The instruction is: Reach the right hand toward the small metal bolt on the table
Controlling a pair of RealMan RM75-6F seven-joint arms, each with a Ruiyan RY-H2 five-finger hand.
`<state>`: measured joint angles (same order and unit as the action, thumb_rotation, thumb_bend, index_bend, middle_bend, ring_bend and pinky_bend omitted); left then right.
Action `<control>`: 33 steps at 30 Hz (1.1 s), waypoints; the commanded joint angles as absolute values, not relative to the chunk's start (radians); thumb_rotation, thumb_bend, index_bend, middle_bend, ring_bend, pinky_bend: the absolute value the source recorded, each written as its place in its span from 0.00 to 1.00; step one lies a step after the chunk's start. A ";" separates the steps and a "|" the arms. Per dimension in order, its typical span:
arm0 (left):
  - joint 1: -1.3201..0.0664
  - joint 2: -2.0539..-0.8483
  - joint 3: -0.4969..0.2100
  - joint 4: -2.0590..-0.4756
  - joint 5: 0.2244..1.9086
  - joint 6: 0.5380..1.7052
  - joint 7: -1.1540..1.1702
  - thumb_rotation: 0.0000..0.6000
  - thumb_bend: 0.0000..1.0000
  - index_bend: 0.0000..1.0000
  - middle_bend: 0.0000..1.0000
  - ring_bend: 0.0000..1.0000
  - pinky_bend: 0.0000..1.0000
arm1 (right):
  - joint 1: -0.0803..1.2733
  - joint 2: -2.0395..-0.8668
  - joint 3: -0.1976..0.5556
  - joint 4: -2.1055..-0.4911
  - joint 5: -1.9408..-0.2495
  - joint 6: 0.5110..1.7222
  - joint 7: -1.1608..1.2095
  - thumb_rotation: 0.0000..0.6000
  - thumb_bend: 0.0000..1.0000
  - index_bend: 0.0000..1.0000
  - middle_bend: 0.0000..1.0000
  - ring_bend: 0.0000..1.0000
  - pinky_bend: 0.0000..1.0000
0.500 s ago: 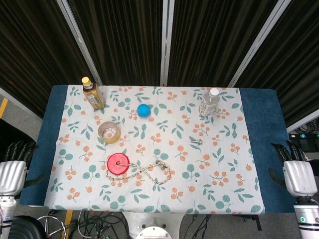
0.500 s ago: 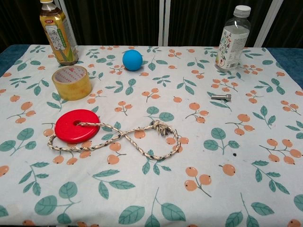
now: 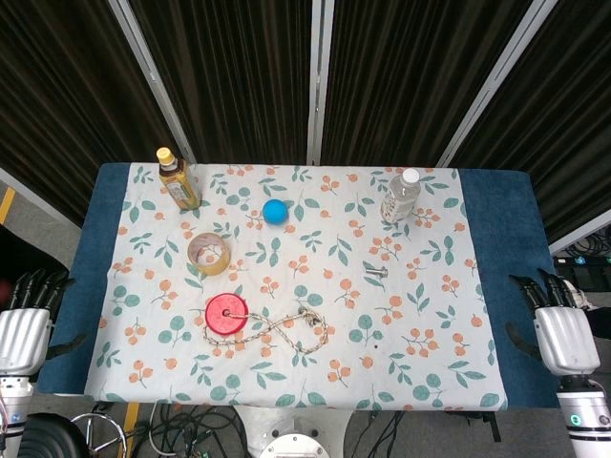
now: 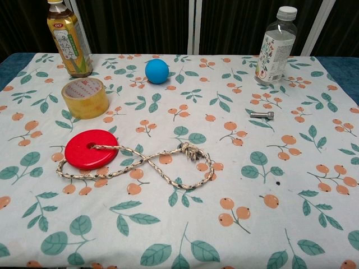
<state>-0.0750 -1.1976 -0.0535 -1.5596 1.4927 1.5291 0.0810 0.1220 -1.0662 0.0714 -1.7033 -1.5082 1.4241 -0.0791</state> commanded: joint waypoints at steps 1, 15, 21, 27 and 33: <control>-0.076 -1.200 -0.054 -1.550 1.492 1.526 0.073 1.00 0.00 0.19 0.12 0.01 0.01 | 0.196 -1.052 0.088 -1.741 -1.503 1.319 -0.093 1.00 0.24 0.15 0.22 0.05 0.10; -0.073 -1.227 -0.051 -1.470 1.496 1.529 0.003 1.00 0.00 0.19 0.12 0.01 0.01 | 0.593 -1.379 0.241 -1.542 -1.148 0.901 -0.419 1.00 0.24 0.31 0.21 0.00 0.11; -0.069 -1.214 -0.050 -1.495 1.493 1.529 0.014 1.00 0.00 0.19 0.12 0.01 0.01 | 0.681 -1.514 0.235 -1.410 -1.079 0.845 -0.466 1.00 0.24 0.41 0.21 0.00 0.11; -0.073 -1.212 -0.051 -1.497 1.487 1.516 0.013 1.00 0.00 0.19 0.12 0.01 0.01 | 0.730 -1.594 0.227 -1.312 -1.049 0.827 -0.477 1.00 0.24 0.45 0.21 0.00 0.11; -0.069 -1.208 -0.048 -1.503 1.484 1.516 0.014 1.00 0.00 0.19 0.12 0.01 0.01 | 0.759 -1.644 0.214 -1.246 -1.043 0.820 -0.477 1.00 0.26 0.45 0.21 0.00 0.11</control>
